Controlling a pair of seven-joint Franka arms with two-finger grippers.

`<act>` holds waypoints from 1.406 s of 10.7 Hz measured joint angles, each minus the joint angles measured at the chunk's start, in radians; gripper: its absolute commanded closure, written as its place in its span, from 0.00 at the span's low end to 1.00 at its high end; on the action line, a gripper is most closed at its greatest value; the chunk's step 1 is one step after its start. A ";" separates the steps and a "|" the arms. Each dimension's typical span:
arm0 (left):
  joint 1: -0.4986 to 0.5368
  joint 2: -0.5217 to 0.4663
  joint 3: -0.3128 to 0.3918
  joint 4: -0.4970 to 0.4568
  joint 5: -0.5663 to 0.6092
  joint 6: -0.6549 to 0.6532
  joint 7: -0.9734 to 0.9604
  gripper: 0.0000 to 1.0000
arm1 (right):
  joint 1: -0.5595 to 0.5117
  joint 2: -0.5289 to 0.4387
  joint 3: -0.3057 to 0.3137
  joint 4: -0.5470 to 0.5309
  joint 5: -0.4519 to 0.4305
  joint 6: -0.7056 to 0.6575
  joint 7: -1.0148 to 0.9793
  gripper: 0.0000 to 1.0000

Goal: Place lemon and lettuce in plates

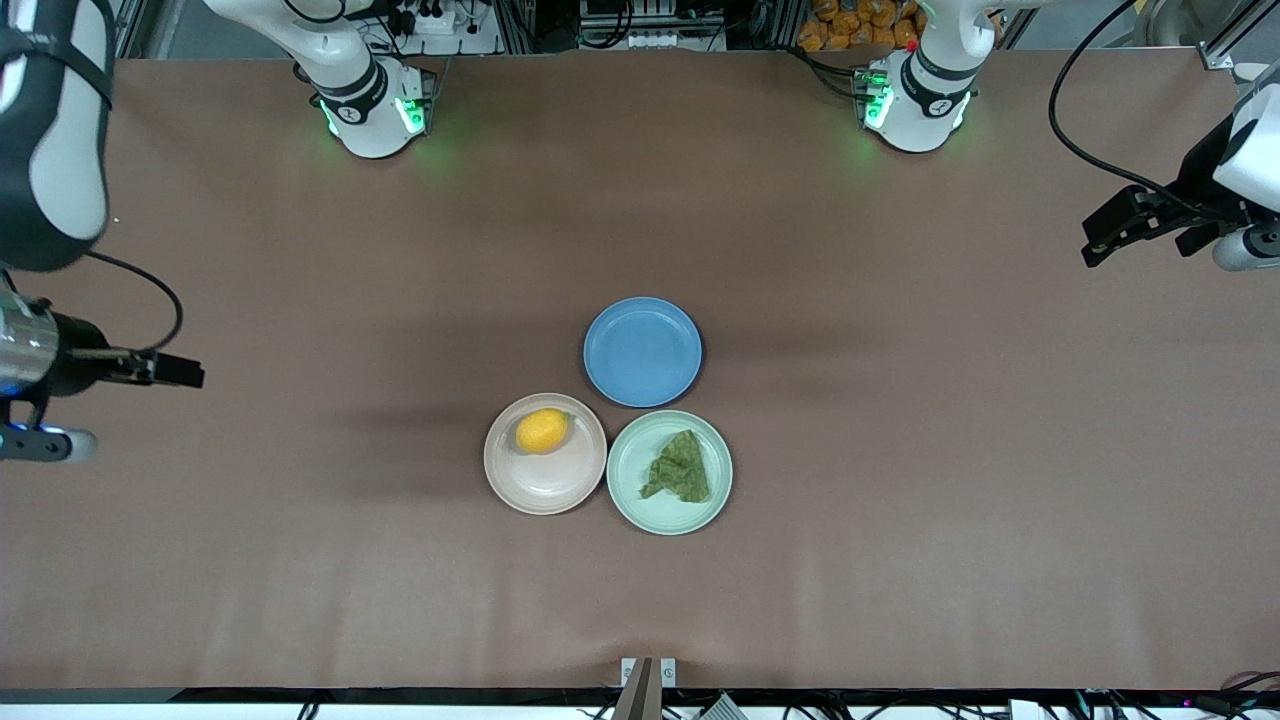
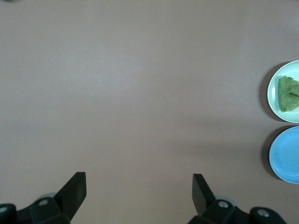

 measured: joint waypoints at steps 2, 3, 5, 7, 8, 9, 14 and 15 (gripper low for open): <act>0.000 0.001 0.000 0.000 0.000 0.000 0.000 0.00 | -0.011 -0.047 0.000 0.000 0.000 -0.046 -0.005 0.00; 0.000 0.002 0.000 0.000 0.000 0.000 0.000 0.00 | -0.015 -0.077 0.000 0.000 0.000 -0.072 -0.013 0.00; 0.000 0.002 -0.001 0.000 0.000 0.000 0.000 0.00 | -0.027 -0.122 0.000 0.000 -0.001 -0.113 -0.067 0.00; 0.000 0.002 -0.001 0.000 0.000 0.000 0.000 0.00 | -0.055 -0.135 -0.001 -0.002 -0.001 -0.144 -0.133 0.00; -0.001 0.002 -0.001 0.000 0.000 0.000 0.000 0.00 | -0.061 -0.137 -0.001 -0.002 -0.001 -0.162 -0.141 0.00; -0.001 0.002 -0.001 0.000 0.000 0.000 0.000 0.00 | -0.062 -0.143 0.000 -0.002 -0.001 -0.181 -0.142 0.00; 0.000 0.002 -0.001 0.021 0.000 0.000 0.000 0.00 | -0.057 -0.232 0.014 -0.120 -0.001 -0.129 -0.142 0.00; 0.000 0.002 -0.001 0.021 0.000 0.000 0.000 0.00 | -0.058 -0.285 0.014 -0.202 -0.001 -0.090 -0.142 0.00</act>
